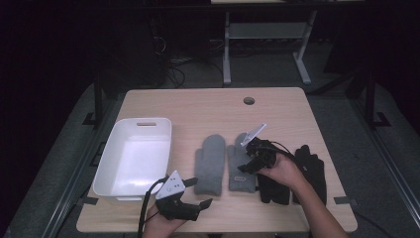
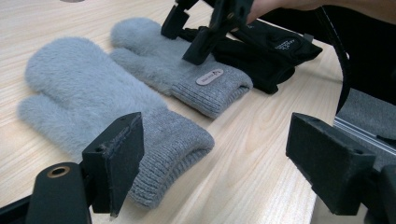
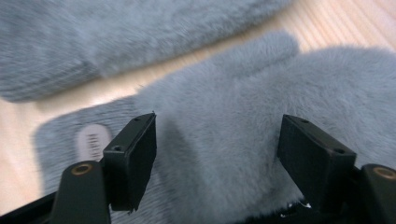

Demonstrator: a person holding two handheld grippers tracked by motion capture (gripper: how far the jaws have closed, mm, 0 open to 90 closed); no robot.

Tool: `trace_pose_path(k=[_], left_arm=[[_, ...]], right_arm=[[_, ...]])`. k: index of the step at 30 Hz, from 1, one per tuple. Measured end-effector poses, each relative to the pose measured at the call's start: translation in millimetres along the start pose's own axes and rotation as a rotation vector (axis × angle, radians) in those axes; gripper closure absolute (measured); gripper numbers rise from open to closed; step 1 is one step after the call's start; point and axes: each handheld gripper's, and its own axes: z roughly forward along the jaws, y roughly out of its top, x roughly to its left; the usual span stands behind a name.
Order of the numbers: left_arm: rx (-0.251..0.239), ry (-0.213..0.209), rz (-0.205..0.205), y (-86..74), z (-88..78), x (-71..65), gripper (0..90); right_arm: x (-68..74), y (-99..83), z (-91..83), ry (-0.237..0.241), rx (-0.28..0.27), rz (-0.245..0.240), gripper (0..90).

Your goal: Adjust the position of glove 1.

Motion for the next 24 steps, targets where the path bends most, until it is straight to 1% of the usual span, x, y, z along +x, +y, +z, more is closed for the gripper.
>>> trace_pose_path(k=[2,4,6,7,8,11,14,16,19,22,24], left_arm=[[-0.001,-0.002,0.000,0.1,-0.6,0.4,19.0],[-0.007,-0.001,-0.010,0.0,-0.8,0.7,18.8],[-0.007,-0.002,-0.013,0.1,-0.8,1.2,18.8],[-0.006,-0.001,-0.012,0.1,-0.6,1.1,18.8],[-0.007,-0.001,-0.011,0.0,-0.4,0.9,18.8],[-0.004,0.000,-0.006,0.0,-0.5,-0.2,18.8],[-0.005,-0.001,-0.005,0.1,-0.5,-1.1,18.8],[-0.004,-0.001,-0.004,0.0,-0.4,-1.5,18.8],[-0.006,0.000,-0.004,-0.1,-0.4,-2.2,18.9],[-0.008,0.002,-0.001,0.2,-0.7,-1.4,18.8],[0.001,0.003,0.000,0.5,-0.7,-0.4,18.8]], right_arm=[[-2.7,-1.1,6.2,-0.008,0.017,-0.004,30.4],[-3.5,-2.4,10.5,-0.006,0.024,-0.006,31.9],[-2.0,-3.0,12.3,-0.012,0.029,-0.016,36.1],[-1.0,-3.8,12.8,-0.008,0.026,-0.019,39.6],[-0.3,-4.6,12.9,-0.006,0.029,-0.005,42.4],[0.1,-7.9,12.8,-0.003,0.022,0.014,51.5],[0.7,-10.7,12.1,0.019,0.014,0.029,60.9],[1.9,-10.5,11.6,0.019,0.018,0.024,65.0],[2.2,-10.9,11.0,0.033,0.014,0.026,71.6],[1.2,-11.4,8.9,0.037,0.010,0.049,77.4],[1.0,-13.0,6.3,0.055,-0.006,0.071,79.5]])
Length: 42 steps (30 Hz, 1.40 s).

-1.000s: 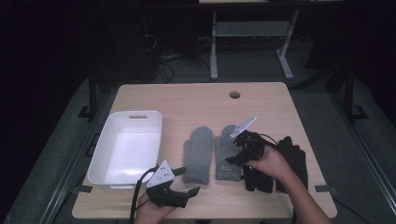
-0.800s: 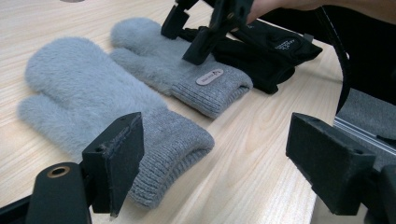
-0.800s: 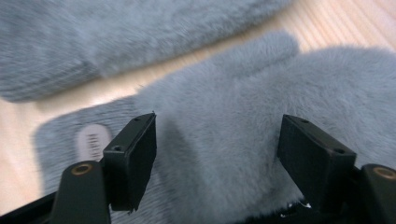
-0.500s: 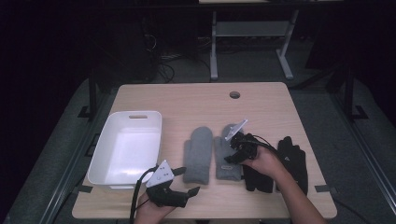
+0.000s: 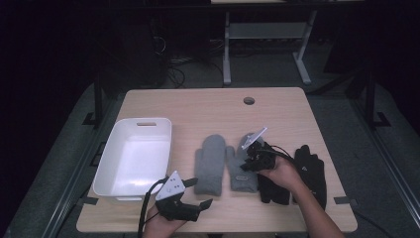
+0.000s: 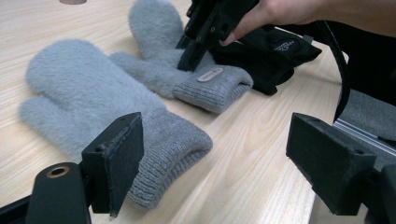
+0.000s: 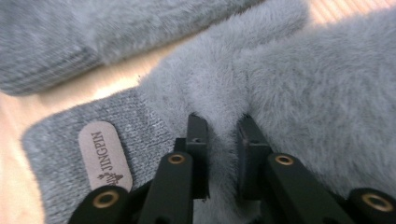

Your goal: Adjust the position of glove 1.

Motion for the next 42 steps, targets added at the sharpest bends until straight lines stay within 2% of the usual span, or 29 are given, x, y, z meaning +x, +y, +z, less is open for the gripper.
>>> trace_pose_path(k=[5,10,13,21,25,33,36,39,42], left_arm=[[0.004,0.002,0.000,-0.7,0.7,1.1,18.8],[-0.017,0.011,-0.013,-0.9,-0.1,0.2,18.6],[-0.017,0.017,-0.013,-1.0,-0.7,0.1,18.4],[-0.021,0.032,-0.020,-0.7,-3.0,0.6,18.1],[-0.025,0.037,-0.020,-0.4,-4.7,1.6,18.1],[-0.035,0.035,-0.021,-0.1,-6.5,3.0,18.1],[-0.039,0.040,-0.023,0.0,-6.8,2.6,18.1],[-0.025,0.045,-0.006,-0.1,-6.7,3.5,18.1],[-0.025,0.045,-0.019,-0.3,-6.5,3.3,18.1]], right_arm=[[2.7,-3.0,-11.8,0.014,-0.033,0.044,81.5],[8.3,-1.3,-26.7,-0.001,-0.059,0.046,81.6],[12.4,1.9,-35.6,0.006,-0.082,0.050,81.6],[25.0,18.7,-51.6,0.005,-0.112,0.033,81.5],[31.7,32.5,-52.2,0.012,-0.118,0.018,81.5],[44.6,61.8,-41.3,0.024,-0.109,-0.011,81.4],[47.1,70.0,-37.1,0.030,-0.102,-0.014,81.4],[48.9,76.3,-33.6,0.041,-0.103,-0.014,81.4],[51.2,81.7,-29.6,0.049,-0.095,-0.018,81.3]])
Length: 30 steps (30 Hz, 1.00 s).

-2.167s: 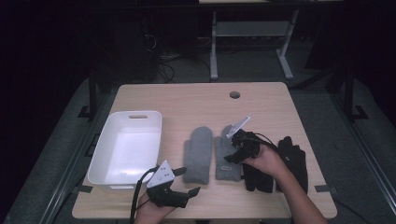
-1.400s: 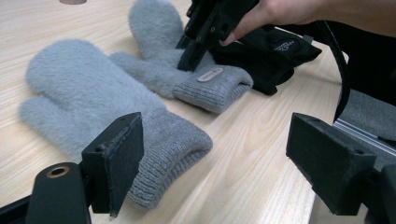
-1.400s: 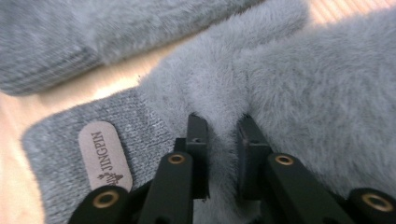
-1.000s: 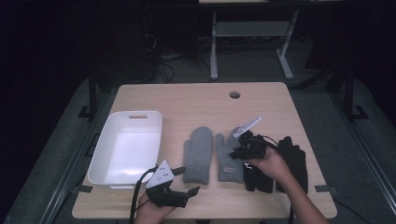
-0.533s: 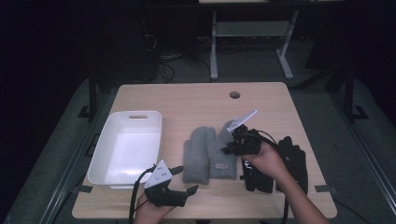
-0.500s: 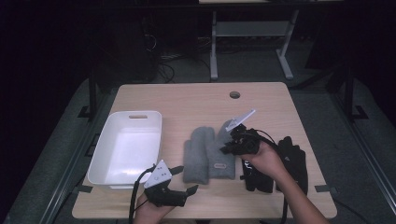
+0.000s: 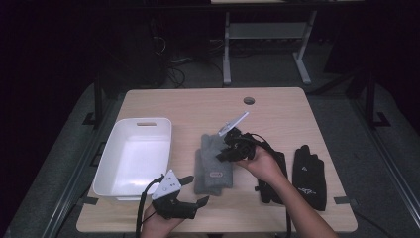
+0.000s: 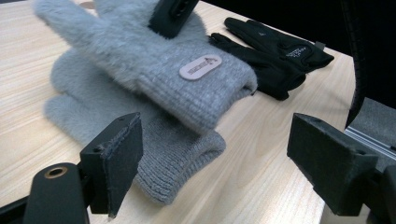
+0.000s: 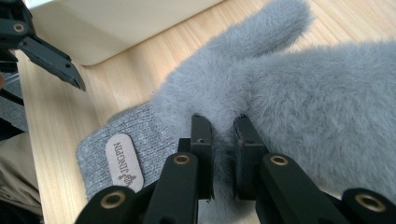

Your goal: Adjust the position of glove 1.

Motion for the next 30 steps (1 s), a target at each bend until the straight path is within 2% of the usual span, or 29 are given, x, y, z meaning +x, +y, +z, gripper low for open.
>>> trace_pose_path(k=[5,12,26,30], left_arm=[[0.002,0.004,-0.001,0.5,-1.4,0.3,18.1],[-0.010,0.017,-0.010,1.1,-3.4,0.6,18.1],[0.003,0.039,-0.011,1.0,-3.7,2.7,18.1],[0.003,0.038,-0.030,1.1,-3.3,4.5,18.3]], right_arm=[[2.7,6.6,6.7,0.000,0.007,-0.017,81.3],[4.2,11.1,12.2,-0.002,0.012,-0.013,81.3],[5.0,15.5,33.9,0.013,0.035,0.026,80.9],[3.7,13.8,40.4,0.014,0.044,0.033,80.0]])
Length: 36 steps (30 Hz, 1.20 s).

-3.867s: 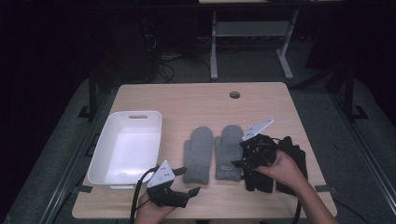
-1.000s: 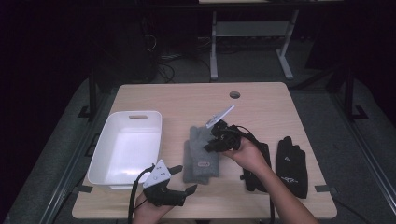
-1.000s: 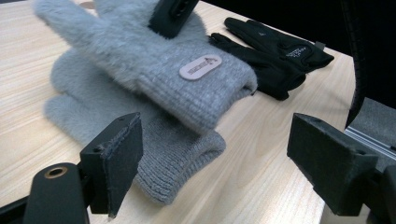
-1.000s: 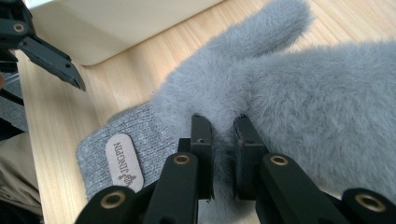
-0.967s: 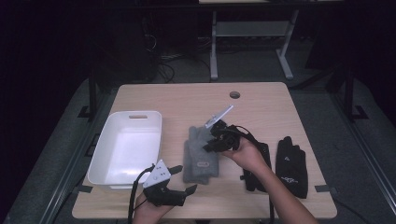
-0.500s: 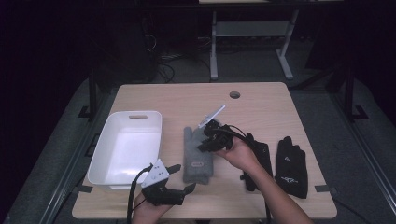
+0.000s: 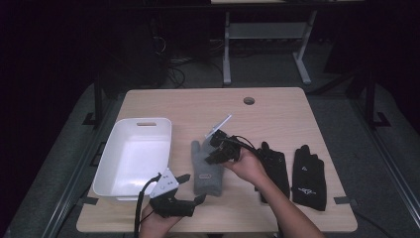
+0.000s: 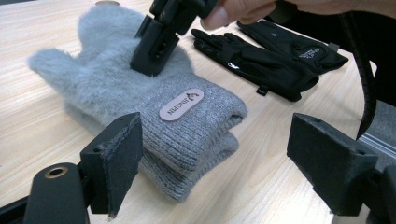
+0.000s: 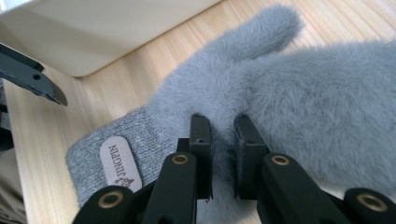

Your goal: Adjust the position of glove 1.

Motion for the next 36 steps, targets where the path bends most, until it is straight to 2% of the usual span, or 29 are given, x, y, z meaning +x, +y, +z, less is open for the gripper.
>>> trace_pose_path(k=[3,6,10,12,18,21,23,29,32,36], left_arm=[[0.011,-0.007,-0.028,0.7,1.5,1.3,18.7],[0.003,-0.019,-0.055,2.9,2.0,1.7,19.8],[0.003,-0.019,-0.073,6.7,3.5,1.2,20.1],[0.006,-0.015,-0.076,7.9,4.8,1.3,21.1],[0.016,-0.008,-0.122,9.4,10.4,1.3,21.1],[0.014,-0.004,-0.138,10.4,13.7,3.0,20.9],[0.021,0.002,-0.133,11.4,14.8,3.6,21.0],[0.020,0.005,-0.119,14.0,15.1,2.8,21.0],[0.016,0.004,-0.121,14.6,14.2,2.2,21.0],[0.019,0.004,-0.103,16.0,13.6,1.3,20.9]], right_arm=[[-2.3,-1.5,3.6,0.002,0.005,0.001,77.7],[-5.7,-3.9,5.9,0.002,0.010,0.014,71.5],[-11.4,-7.5,5.9,-0.003,0.003,0.037,52.7],[-14.1,-9.0,2.0,-0.003,-0.020,0.060,46.0],[-28.3,-14.9,-13.4,-0.032,-0.104,0.109,35.9],[-38.8,-17.0,-16.8,-0.066,-0.113,0.141,29.7],[-45.8,-18.2,-17.9,-0.070,-0.122,0.157,28.5],[-67.6,-20.1,-18.4,-0.048,-0.166,0.257,25.8],[-77.7,-20.8,-14.6,-0.038,-0.188,0.299,25.6],[-87.4,-21.6,-5.2,-0.033,-0.183,0.342,24.7]])
